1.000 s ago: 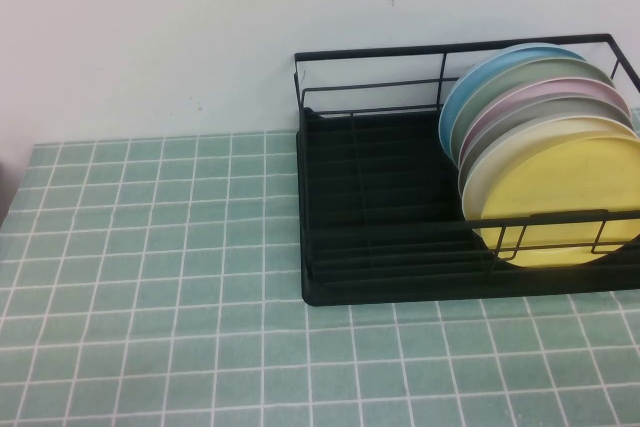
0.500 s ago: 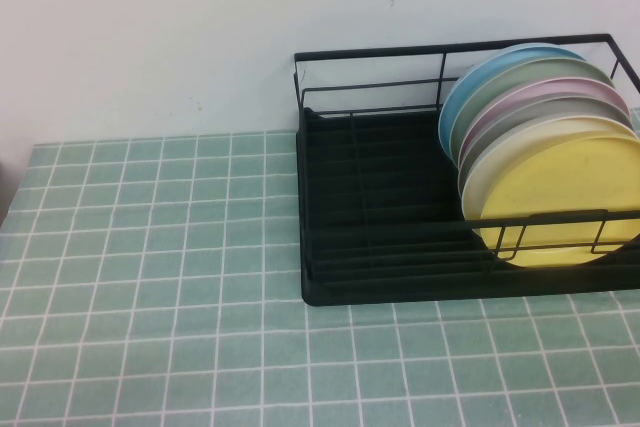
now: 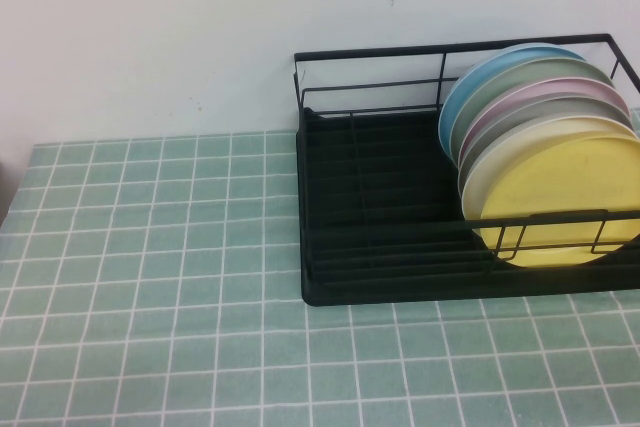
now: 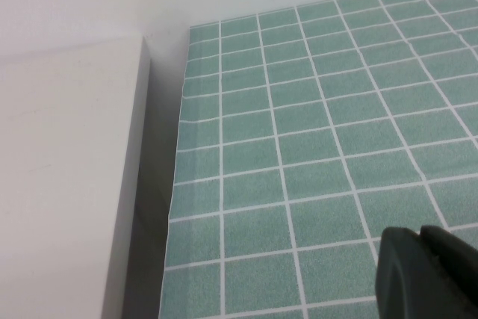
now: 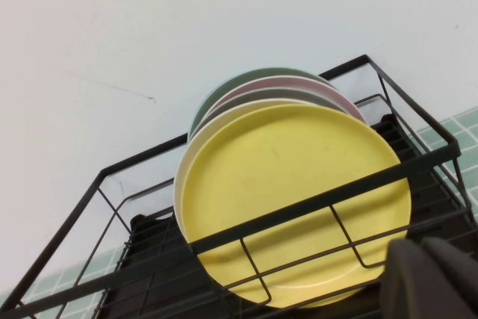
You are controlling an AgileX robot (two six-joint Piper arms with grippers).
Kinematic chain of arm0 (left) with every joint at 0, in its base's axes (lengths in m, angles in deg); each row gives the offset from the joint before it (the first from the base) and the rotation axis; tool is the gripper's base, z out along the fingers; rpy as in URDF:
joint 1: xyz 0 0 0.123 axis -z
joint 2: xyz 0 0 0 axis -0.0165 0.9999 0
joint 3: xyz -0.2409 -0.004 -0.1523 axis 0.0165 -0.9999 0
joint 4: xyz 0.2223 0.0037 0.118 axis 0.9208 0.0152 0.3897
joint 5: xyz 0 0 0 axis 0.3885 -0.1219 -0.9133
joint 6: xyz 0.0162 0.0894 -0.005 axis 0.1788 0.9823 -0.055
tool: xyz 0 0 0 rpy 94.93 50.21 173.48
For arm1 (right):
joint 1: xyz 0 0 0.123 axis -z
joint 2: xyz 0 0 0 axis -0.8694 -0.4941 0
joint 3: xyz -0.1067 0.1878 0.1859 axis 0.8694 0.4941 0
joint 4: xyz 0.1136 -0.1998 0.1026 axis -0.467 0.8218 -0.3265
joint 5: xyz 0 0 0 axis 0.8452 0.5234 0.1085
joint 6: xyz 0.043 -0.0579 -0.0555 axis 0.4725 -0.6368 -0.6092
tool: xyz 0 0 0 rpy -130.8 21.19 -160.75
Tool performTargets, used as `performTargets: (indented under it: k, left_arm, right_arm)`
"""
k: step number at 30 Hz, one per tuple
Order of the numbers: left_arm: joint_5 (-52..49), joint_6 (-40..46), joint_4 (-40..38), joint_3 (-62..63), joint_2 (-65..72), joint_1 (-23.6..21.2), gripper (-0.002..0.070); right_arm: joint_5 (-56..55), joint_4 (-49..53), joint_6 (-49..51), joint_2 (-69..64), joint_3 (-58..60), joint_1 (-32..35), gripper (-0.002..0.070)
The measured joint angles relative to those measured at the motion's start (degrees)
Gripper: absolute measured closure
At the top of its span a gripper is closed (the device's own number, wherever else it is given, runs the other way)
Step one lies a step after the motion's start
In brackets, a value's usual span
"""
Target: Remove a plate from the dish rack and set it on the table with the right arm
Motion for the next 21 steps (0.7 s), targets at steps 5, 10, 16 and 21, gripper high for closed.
performTargets:
  k: [5,10,16,21]
  left_arm:
    - [0.0,0.0,0.0,0.0,0.0,0.0,0.0678]
    - [0.0,0.0,0.0,0.0,0.0,0.0,0.0678]
    - [0.0,0.0,0.0,0.0,0.0,0.0,0.0678]
    - [0.0,0.0,0.0,0.0,0.0,0.0,0.0678]
  right_arm:
    - [-0.1,-0.1,0.0,0.0,0.0,0.0,0.0678]
    - [-0.3,-0.1,-0.1,0.0,0.0,0.0,0.0678]
    - [-0.3,-1.8,0.0,0.0,0.0,0.0,0.0678]
    - [2.5,-4.1,-0.7,0.0,-0.2,0.0,0.0678]
